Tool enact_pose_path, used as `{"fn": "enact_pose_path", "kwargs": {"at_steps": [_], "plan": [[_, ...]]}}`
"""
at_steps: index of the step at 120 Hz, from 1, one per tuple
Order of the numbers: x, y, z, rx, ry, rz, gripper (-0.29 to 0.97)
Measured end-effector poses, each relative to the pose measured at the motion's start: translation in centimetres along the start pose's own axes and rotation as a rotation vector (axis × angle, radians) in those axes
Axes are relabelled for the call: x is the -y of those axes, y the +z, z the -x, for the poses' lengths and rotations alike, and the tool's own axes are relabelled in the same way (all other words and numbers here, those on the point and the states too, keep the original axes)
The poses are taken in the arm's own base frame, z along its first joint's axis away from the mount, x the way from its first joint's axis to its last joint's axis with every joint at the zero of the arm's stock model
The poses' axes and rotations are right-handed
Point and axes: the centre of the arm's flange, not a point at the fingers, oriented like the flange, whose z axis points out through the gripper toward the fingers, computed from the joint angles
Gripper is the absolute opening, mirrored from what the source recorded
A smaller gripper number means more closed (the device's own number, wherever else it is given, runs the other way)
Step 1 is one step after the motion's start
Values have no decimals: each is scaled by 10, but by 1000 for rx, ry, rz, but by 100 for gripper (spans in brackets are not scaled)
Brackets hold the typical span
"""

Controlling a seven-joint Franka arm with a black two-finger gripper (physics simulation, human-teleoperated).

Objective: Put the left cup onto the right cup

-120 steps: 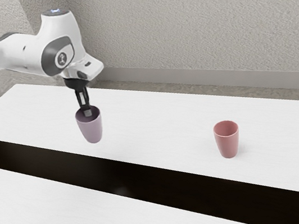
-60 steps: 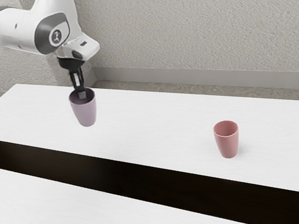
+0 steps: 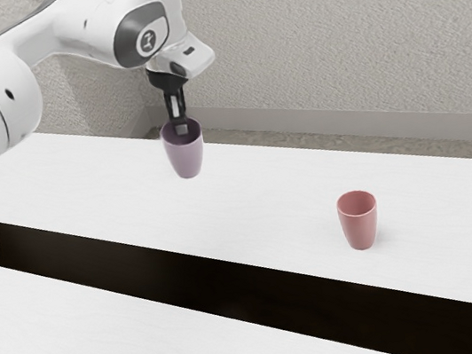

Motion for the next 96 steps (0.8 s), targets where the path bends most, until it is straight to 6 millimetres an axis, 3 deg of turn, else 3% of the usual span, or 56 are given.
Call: {"fn": "enact_pose_path", "kwargs": {"at_steps": [52, 69, 96], "plan": [[-51, -10, -90, -71, 152, -32, -11], [-60, -8, -122, -100, 194, -63, -11], [-65, 4, -153, -119, 233, -95, -11]]}}
